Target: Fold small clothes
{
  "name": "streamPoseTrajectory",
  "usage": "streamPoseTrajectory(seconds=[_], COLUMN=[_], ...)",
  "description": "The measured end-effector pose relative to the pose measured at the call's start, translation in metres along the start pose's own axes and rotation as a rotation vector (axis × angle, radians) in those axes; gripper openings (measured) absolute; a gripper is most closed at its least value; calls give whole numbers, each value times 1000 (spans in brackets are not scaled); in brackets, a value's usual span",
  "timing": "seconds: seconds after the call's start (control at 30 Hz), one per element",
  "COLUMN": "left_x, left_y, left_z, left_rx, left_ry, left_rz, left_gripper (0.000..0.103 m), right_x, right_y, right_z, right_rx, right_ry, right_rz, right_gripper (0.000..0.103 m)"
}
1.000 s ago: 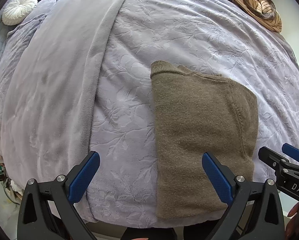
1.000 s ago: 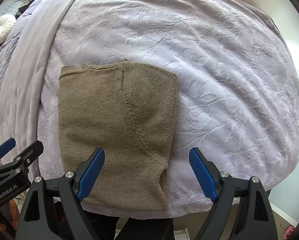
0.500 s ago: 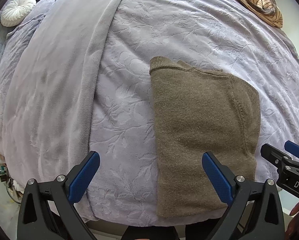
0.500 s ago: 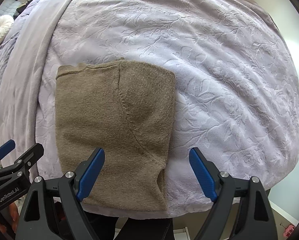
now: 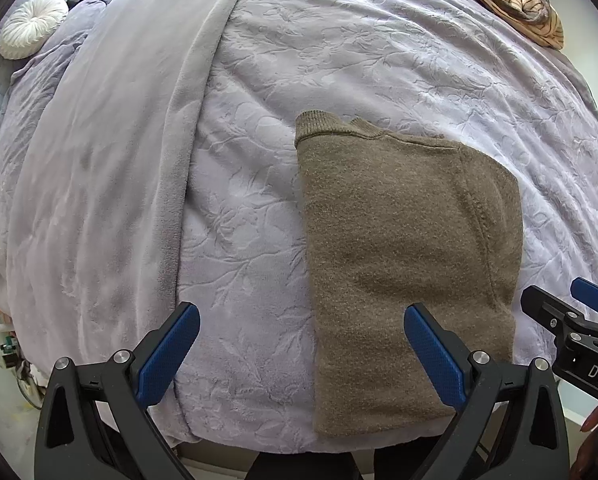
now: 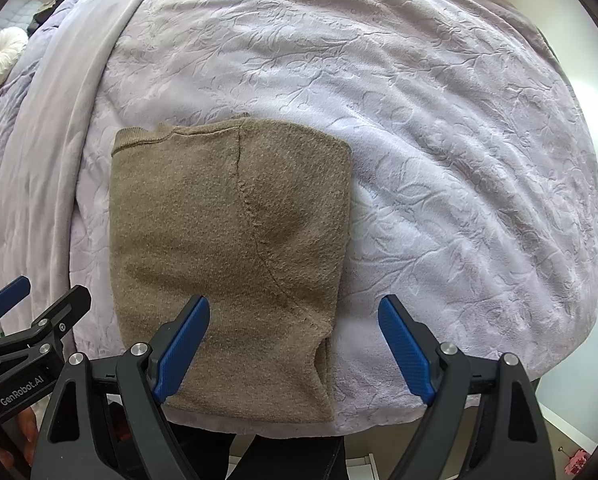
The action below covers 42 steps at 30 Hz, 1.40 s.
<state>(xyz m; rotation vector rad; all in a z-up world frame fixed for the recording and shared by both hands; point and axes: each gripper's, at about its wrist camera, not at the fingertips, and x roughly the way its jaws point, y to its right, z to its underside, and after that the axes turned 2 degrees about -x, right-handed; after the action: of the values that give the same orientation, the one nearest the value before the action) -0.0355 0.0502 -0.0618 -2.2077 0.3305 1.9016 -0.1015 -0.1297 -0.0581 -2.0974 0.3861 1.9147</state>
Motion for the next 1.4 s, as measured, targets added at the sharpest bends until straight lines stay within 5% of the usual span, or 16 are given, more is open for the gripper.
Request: streamPoseTrajectory(seconds=[1.4], left_x=[4], left_y=[1], left_z=[-3], left_rx=[22], left_ry=[-2], left_rz=[-3], left_gripper=[102], right_x=[3], right_y=[-2], right_z=[-3], right_rx=[-15], right_ry=[-8], right_rz=[11], right_gripper=[88])
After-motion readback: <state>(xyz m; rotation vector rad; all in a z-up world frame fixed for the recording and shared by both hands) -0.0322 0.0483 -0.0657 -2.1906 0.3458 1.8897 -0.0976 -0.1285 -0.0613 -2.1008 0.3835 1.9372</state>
